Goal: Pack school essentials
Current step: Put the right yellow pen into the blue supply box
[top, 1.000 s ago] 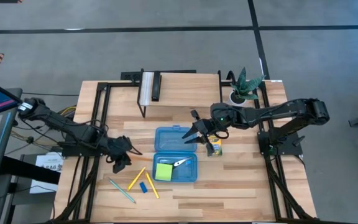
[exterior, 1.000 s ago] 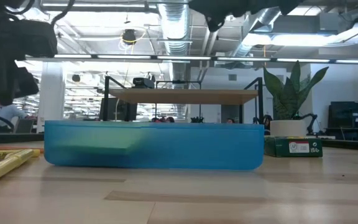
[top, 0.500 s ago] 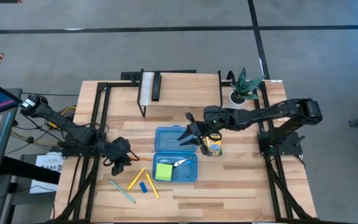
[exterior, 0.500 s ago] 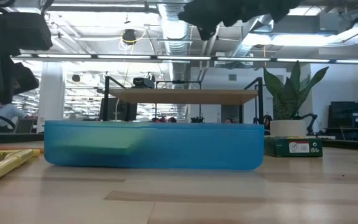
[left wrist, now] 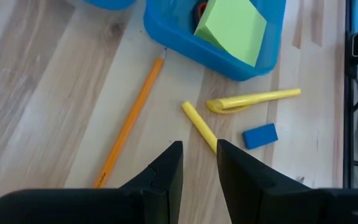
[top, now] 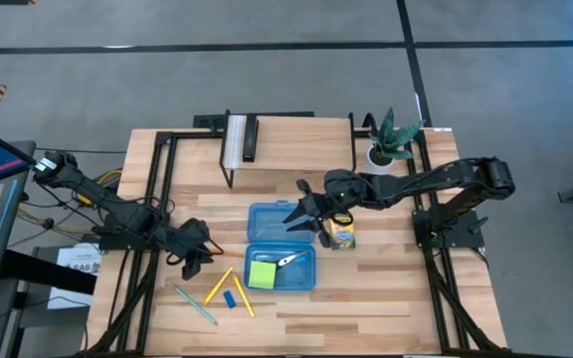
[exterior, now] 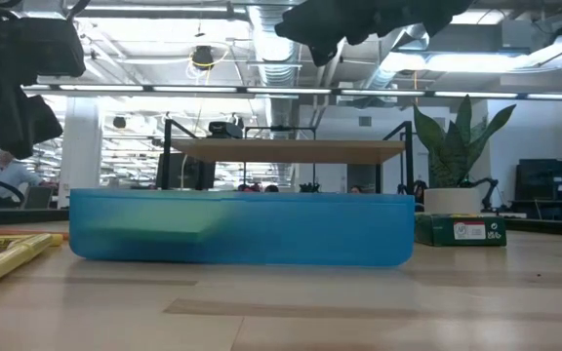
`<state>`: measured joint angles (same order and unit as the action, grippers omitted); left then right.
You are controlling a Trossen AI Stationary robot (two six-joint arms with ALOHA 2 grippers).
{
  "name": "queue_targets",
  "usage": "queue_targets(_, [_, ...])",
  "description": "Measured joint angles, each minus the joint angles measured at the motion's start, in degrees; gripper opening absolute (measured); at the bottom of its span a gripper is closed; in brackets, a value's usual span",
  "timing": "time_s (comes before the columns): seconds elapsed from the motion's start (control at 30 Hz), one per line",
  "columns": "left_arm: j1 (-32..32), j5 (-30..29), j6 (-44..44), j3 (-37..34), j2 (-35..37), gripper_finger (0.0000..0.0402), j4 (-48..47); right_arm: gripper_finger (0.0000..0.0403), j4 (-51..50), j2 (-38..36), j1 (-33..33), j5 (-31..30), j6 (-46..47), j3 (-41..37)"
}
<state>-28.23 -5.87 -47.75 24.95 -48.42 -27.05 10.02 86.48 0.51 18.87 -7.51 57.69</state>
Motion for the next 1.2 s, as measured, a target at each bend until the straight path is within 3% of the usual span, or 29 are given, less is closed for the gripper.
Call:
queue_targets(0.57, [-0.91,-3.01,1.45,0.0,-2.33,0.0084,5.61,0.012,0.76,-0.01,-0.59,-0.17,0.13,0.0])
queue_targets(1.2, [-2.03,-3.58,2.06,0.0,-6.51,0.0084,5.64,0.012,0.79,-0.02,-0.52,-0.17,0.11,0.0])
